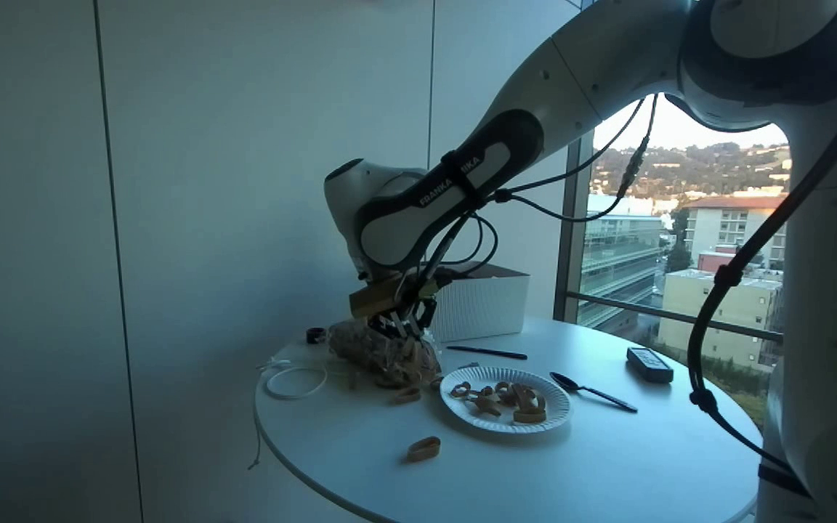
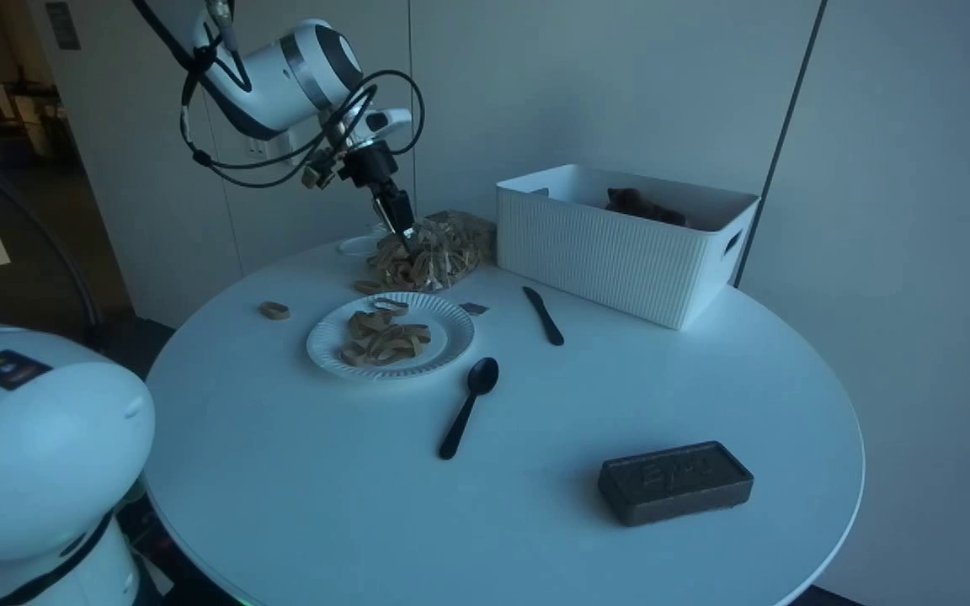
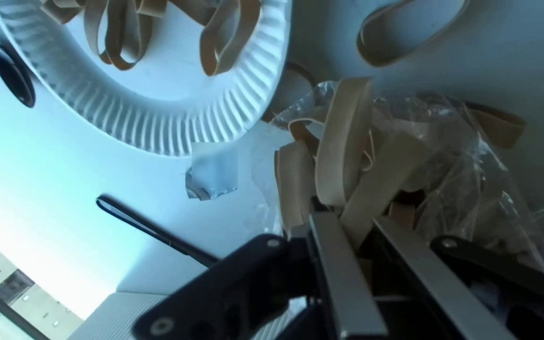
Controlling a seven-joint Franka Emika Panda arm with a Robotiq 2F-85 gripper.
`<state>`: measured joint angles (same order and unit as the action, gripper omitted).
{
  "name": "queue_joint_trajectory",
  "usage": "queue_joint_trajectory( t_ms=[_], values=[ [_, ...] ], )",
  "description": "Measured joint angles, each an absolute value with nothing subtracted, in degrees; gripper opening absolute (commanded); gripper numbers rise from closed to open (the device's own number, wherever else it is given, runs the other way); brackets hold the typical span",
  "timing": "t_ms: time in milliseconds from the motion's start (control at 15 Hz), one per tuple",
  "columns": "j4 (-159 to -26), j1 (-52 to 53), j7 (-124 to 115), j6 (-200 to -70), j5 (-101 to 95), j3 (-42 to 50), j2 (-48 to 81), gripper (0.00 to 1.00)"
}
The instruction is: Get the rubber bands from the table and plastic and put them on the plate
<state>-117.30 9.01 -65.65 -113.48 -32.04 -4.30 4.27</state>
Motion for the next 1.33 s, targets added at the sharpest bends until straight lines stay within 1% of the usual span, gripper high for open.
queue_joint_trajectory(
  t_ms=[400,733,867,1133,1333],
  values=[
    [-116.5,9.0,-60.8,-110.6,-31.7,-4.4,4.0,0.02],
    [-114.3,9.0,-51.8,-96.2,-31.7,-4.9,3.1,0.01],
    [-113.7,8.8,-47.0,-92.5,-31.3,-4.9,2.4,0.01],
    [-113.7,6.7,-37.5,-91.4,-25.0,-4.1,1.2,0.01],
    [-114.5,4.7,-35.9,-91.4,-20.0,-3.0,1.5,0.01]
  ],
)
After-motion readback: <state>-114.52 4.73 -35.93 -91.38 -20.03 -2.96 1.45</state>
